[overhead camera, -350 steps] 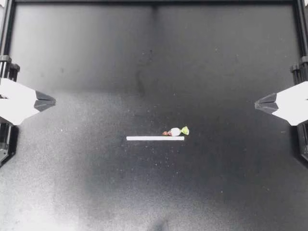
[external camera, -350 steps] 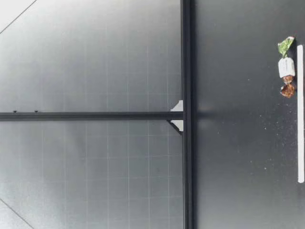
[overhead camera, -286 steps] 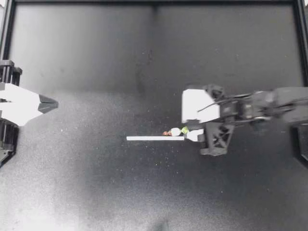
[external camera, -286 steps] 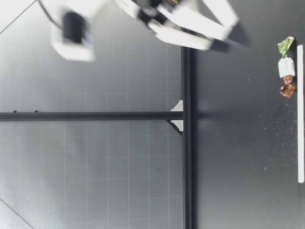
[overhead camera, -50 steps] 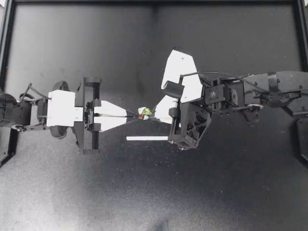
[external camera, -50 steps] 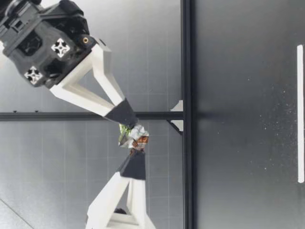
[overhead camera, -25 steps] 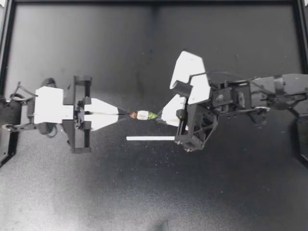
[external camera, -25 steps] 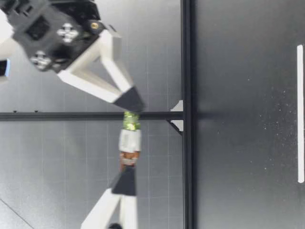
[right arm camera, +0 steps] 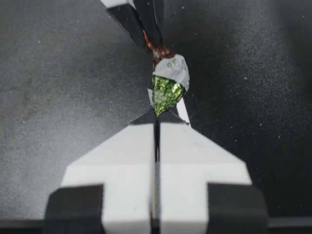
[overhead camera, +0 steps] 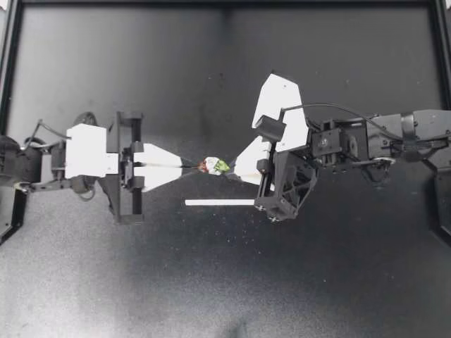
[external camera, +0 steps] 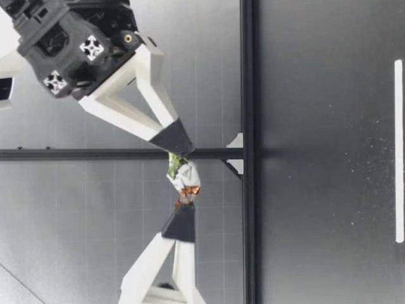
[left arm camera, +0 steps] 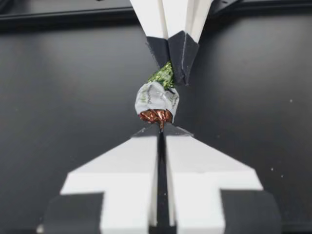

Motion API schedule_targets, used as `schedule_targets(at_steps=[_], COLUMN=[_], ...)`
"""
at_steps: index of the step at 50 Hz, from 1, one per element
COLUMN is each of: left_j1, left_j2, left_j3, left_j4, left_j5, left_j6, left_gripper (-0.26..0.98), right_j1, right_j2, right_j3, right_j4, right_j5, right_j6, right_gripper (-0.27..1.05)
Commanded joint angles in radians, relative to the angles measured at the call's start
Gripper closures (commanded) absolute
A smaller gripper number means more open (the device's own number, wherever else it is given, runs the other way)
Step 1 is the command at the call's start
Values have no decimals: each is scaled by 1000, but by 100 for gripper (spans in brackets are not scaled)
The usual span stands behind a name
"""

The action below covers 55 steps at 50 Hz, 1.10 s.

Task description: Pick up the candy and unwrap it.

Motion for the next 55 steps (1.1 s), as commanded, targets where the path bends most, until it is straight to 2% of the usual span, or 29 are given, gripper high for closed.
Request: schedule_targets(at_steps=[1, 12, 18, 22, 29, 32, 40, 48, 55], left_j1=[3, 3, 3, 2, 3, 2, 3, 2, 2], left_j2=[-8, -9, -12, -18, -25, -25, -28, -37, -44], left_j3=[-28, -31, -21, -15, -5, 2, 15, 28, 28], left_j4=[2, 2, 2, 3, 2, 3, 14, 74, 81], left_j5=[-11, -11, -12, -15, -23, -25, -25, -28, -37], left_j6=[-3, -3, -5, -6, -11, -11, -6, -9, -11], left_gripper=[89, 89, 89, 89, 89, 89, 89, 89, 89], right_j1=[3, 3, 3, 3, 11, 18, 23, 15, 3], right_j2=[-17, -5, -8, -11, -15, -18, -38, -52, -51], right_j3=[-12, -9, 3, 14, 35, 46, 84, 115, 123], right_j4=[-15, -26, -31, -31, -34, -34, -35, -35, -34], right_j5=[-21, -49, -51, -60, -103, -135, -239, -334, -379], right_j6=[0, -5, -25, -48, -121, -160, -250, -341, -400], right_gripper=[96, 92, 82, 68, 28, 16, 17, 17, 17])
